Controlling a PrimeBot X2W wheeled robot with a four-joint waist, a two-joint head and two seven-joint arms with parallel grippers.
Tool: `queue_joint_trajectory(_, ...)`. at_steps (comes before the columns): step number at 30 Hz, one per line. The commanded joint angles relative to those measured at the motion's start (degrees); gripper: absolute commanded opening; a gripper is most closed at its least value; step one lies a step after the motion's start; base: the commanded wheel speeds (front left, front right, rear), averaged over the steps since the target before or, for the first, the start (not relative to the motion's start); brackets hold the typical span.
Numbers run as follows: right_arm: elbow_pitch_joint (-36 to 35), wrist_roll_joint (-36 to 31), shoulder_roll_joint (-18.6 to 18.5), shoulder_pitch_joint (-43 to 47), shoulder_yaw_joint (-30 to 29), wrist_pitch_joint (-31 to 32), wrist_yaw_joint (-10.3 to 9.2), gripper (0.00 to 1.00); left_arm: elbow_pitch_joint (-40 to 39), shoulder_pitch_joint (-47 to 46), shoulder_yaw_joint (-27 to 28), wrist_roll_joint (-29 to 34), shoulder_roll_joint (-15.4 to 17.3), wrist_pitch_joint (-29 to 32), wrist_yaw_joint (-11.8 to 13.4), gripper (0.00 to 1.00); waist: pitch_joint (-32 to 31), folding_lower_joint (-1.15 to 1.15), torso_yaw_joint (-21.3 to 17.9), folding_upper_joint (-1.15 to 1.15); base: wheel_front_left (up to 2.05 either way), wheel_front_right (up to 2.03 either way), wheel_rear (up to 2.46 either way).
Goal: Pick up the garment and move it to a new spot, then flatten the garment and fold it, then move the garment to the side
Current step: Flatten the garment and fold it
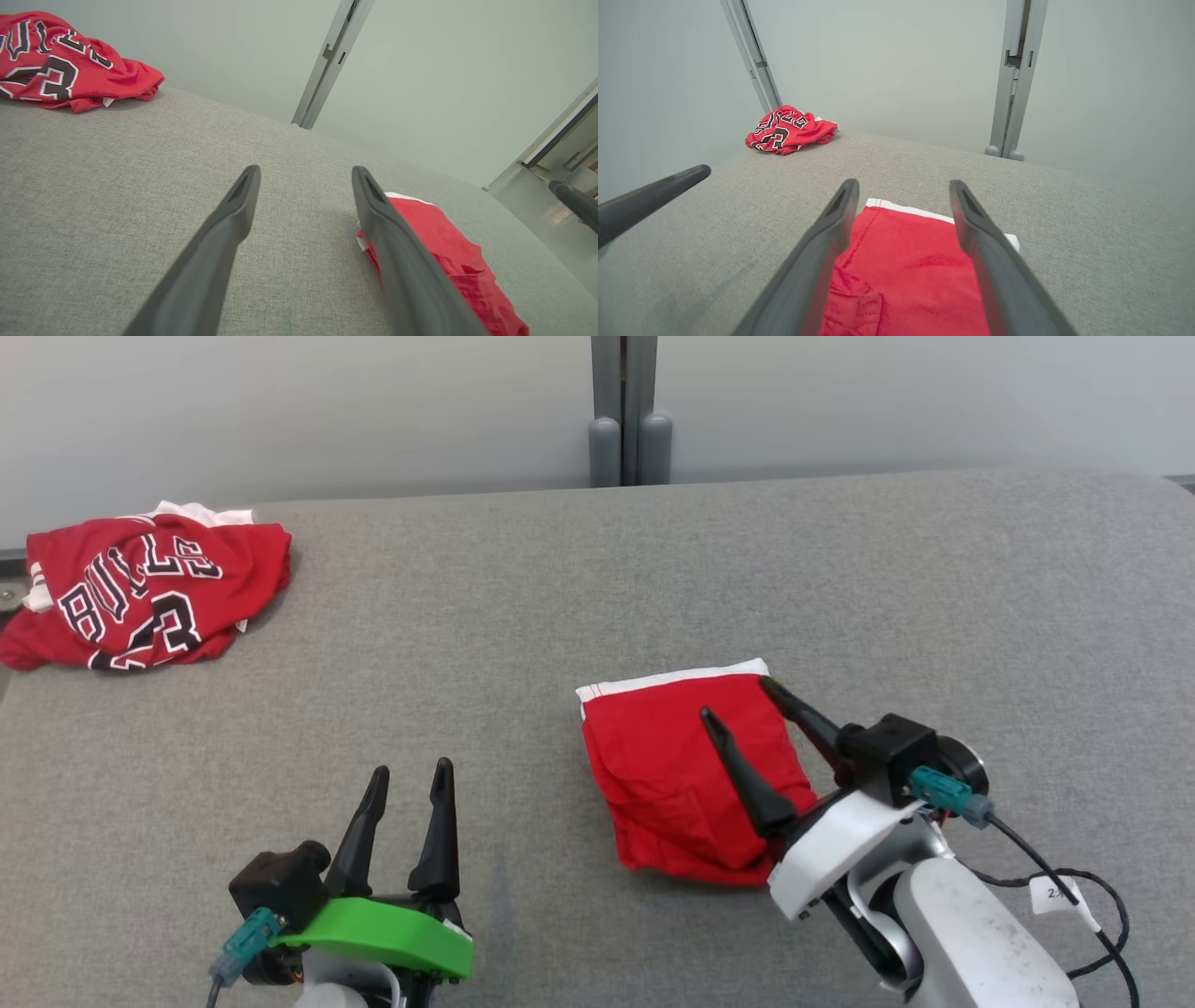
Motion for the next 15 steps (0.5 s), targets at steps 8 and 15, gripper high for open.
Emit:
queue_joint_trajectory(8, 6.6, -5.3, -1.7, -0.9, -3.5, -3.7, -0.08, 0.07, -0.4, 0.0, 1.0, 1.6, 0.2, 0.0, 0.0, 1.00, 1.1, 0.00, 2.5, 0.00, 0.00, 0.00, 0.00)
queue_joint_trajectory(15, 16.0, -6.3, -2.7, -1.2, -1.5, -6.1, -0.08, 0.00, -0.4, -0.2, 1.7, 1.6, 0.1, 0.0, -0.2, 1.00, 2.2, 0.00, 4.9, 0.00, 0.00, 0.00, 0.00)
